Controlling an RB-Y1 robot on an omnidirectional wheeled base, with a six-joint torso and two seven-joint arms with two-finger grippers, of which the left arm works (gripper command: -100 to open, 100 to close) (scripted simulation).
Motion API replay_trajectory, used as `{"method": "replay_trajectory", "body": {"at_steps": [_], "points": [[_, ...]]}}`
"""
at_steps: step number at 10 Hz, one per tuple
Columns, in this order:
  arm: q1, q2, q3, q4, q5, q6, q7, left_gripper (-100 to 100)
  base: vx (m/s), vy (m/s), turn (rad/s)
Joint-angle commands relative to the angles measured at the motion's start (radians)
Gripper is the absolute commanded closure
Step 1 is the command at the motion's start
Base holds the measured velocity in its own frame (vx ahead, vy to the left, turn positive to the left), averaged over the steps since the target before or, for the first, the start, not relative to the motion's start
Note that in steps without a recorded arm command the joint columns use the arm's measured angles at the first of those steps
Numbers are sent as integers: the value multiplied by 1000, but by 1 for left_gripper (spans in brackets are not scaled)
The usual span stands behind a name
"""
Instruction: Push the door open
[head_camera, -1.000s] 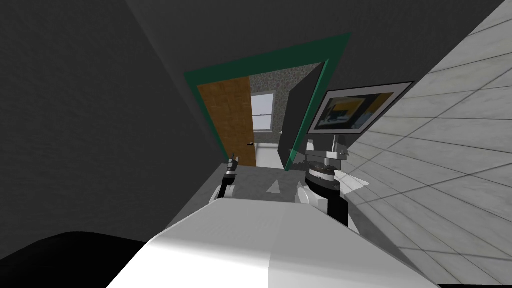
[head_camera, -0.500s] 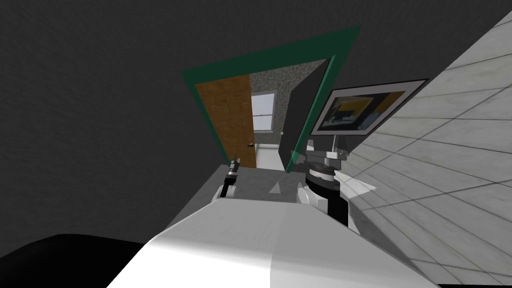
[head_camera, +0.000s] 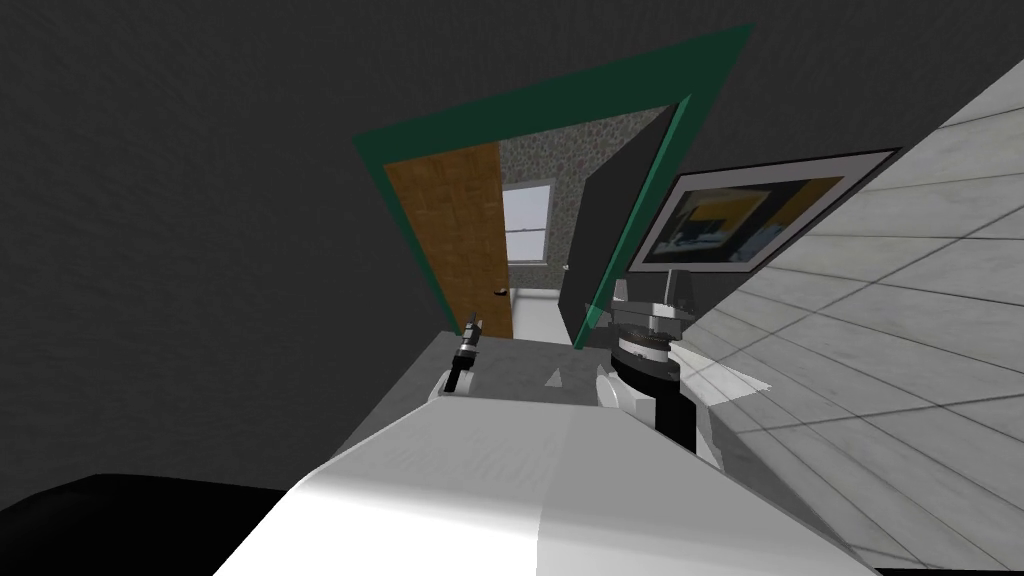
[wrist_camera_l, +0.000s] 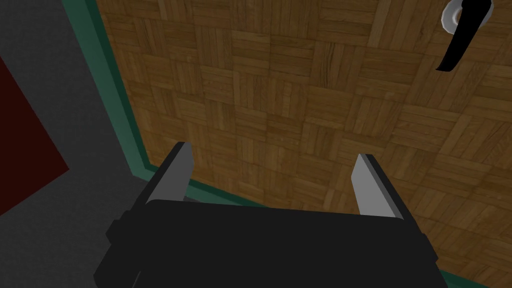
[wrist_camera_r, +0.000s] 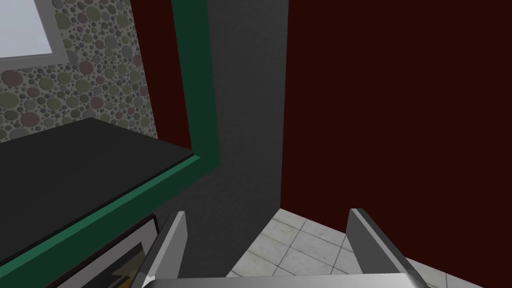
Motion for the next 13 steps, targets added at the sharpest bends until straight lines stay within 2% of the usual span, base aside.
{"method": "replay_trajectory", "body": {"at_steps": [1,2,13], "points": [[-18,1,-2,50,2,-17,-4,-100,93,-15,8],[-18,1,-2,54,2,-17,-4,-100,72,-5,7],[-130,10,-17,347,15,-79,-13,-100,95,6,9]]}}
